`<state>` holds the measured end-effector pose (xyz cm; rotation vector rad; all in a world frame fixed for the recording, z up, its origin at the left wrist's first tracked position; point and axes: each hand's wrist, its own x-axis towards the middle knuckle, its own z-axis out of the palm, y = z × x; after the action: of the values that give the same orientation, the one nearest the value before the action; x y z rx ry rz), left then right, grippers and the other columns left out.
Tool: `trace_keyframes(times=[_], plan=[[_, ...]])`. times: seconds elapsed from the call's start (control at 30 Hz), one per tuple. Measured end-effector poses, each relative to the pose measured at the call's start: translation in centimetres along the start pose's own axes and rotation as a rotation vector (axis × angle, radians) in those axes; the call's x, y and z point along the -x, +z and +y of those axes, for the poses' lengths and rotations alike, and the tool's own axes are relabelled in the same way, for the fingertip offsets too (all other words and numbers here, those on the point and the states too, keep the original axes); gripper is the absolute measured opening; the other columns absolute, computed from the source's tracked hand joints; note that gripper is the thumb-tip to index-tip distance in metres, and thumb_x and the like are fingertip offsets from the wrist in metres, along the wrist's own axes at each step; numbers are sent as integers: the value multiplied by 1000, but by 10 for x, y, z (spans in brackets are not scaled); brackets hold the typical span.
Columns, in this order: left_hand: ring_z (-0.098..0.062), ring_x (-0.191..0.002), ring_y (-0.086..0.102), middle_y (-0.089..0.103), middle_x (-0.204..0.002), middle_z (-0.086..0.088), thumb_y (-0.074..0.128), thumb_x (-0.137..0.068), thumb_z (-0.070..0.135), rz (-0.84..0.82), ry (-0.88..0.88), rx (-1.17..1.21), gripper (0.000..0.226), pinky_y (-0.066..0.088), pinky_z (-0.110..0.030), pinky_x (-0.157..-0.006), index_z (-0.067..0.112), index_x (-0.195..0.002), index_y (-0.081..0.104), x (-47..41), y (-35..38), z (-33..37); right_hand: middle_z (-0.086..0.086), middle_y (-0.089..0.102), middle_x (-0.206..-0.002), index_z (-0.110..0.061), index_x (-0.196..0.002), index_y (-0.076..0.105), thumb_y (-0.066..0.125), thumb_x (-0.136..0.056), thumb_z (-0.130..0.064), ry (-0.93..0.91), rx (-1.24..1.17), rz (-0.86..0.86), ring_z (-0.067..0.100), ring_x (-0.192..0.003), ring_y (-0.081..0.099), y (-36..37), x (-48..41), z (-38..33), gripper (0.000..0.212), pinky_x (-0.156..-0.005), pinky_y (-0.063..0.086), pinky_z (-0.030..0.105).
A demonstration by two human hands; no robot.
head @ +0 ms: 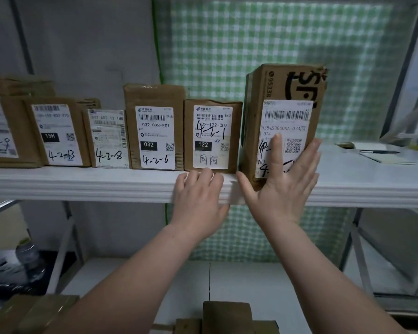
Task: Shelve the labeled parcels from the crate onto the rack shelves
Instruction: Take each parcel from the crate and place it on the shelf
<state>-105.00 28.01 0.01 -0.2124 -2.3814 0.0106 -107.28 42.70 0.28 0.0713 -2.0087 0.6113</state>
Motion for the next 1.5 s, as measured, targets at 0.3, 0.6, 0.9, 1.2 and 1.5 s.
trace_keyframes(times=[0.3, 0.6, 0.9, 1.2, 1.5], plan=[[-25, -95, 48, 51, -105, -1, 66, -74, 47, 84, 17, -48, 53, 37, -42, -90, 17, -116, 52, 2, 12, -4, 26, -16, -159, -38, -155, 0, 32, -81, -77, 19, 72, -172, 46, -148, -3, 15, -4, 1, 89, -113, 9, 66], [-23, -99, 44, 48, -111, 0, 62, -77, 50, 62, 19, -85, 57, 32, -41, -93, 18, -122, 46, 2, 15, -4, 21, -24, -159, -36, -153, -14, 18, -88, -76, 33, 159, -330, 36, -149, -18, 14, -5, 2, 83, -116, -10, 57], [-23, -112, 37, 39, -125, 1, 53, -84, 49, -32, -3, -83, 60, 25, -40, -103, 20, -133, 33, 2, 9, -2, 21, -16, -161, -35, -156, -3, 17, -90, -74, -2, 220, -386, 36, -150, -6, 7, -5, 1, 79, -117, -8, 56], [-23, -115, 35, 38, -127, 1, 54, -83, 40, -80, -37, -68, 60, 22, -39, -106, 19, -135, 33, 3, 2, 4, 19, -8, -163, -34, -156, 4, 21, -93, -70, 16, 147, -433, 33, -151, -3, -1, -4, 4, 75, -118, -5, 52], [-20, -147, 3, 8, -159, 1, 57, -88, 32, -300, -55, 74, 83, -2, -47, -119, 23, -153, 6, 20, -19, -1, 9, 55, -139, -15, -128, 61, 56, -88, -34, 21, -255, -192, 32, -133, 38, -6, 44, -14, 44, -113, 22, 60]])
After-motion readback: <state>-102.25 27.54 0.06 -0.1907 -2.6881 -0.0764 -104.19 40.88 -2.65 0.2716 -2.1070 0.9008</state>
